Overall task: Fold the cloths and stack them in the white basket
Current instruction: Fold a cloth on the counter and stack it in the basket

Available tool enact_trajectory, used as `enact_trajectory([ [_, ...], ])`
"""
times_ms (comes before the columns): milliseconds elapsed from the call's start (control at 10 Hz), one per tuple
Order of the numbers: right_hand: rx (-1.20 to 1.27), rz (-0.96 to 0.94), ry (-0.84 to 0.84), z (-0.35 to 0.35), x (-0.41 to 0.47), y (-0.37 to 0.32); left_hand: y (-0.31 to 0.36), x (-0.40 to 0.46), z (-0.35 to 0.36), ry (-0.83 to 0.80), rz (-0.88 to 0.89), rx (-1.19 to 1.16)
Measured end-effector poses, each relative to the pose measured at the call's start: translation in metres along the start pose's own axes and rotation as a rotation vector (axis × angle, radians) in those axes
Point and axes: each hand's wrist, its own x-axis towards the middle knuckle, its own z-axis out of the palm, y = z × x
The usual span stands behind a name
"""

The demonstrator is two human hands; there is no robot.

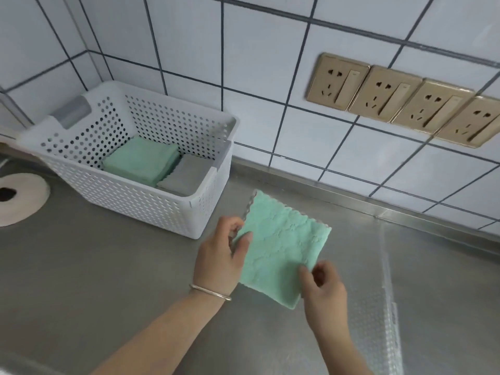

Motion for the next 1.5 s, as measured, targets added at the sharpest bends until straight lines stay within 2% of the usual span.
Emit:
enact_trajectory([
  [100, 0.128, -0.094, 0.025, 0.011, -0.003, -0.044, 0.019, 0.03, -0.04, 0.096, 0.282, 0.022],
  [200, 0.211, -0.195, 0.02, 0.037, -0.002, -0.097, 0.023, 0.067, -0.087, 0.181, 0.404, 0.052],
  [300, 0.261, -0.246, -0.038, 0.082, 0.004, -0.147, 0.009, 0.112, -0.141, 0.142, 0.396, 0.072],
  [400, 0.2, -0.273, -0.05, 0.142, 0.024, -0.191, -0.013, 0.169, -0.186, 0.007, 0.25, 0.106],
  [500, 0.07, -0.252, -0.088, 0.2, 0.056, -0.216, -0.046, 0.226, -0.206, -0.162, 0.02, 0.164],
  [600, -0.084, -0.086, -0.203, 0.258, 0.093, -0.217, -0.088, 0.271, -0.214, -0.336, -0.115, 0.388],
  [700, -0.181, 0.113, -0.35, 0.303, 0.123, -0.205, -0.13, 0.301, -0.206, -0.481, -0.174, 0.598],
  [800, -0.235, 0.309, -0.443, 0.334, 0.14, -0.193, -0.165, 0.318, -0.19, -0.59, -0.245, 0.717],
  [1000, -0.228, 0.483, -0.477, 0.359, 0.155, -0.186, -0.205, 0.333, -0.169, -0.733, -0.142, 0.984],
  [1300, -0.302, 0.534, -0.461, 0.379, 0.163, -0.172, -0.222, 0.339, -0.157, -0.873, -0.104, 1.202],
  [1500, -0.535, 0.346, -0.424, 0.385, 0.16, -0.163, -0.222, 0.323, -0.152, -0.813, -0.042, 1.199],
])
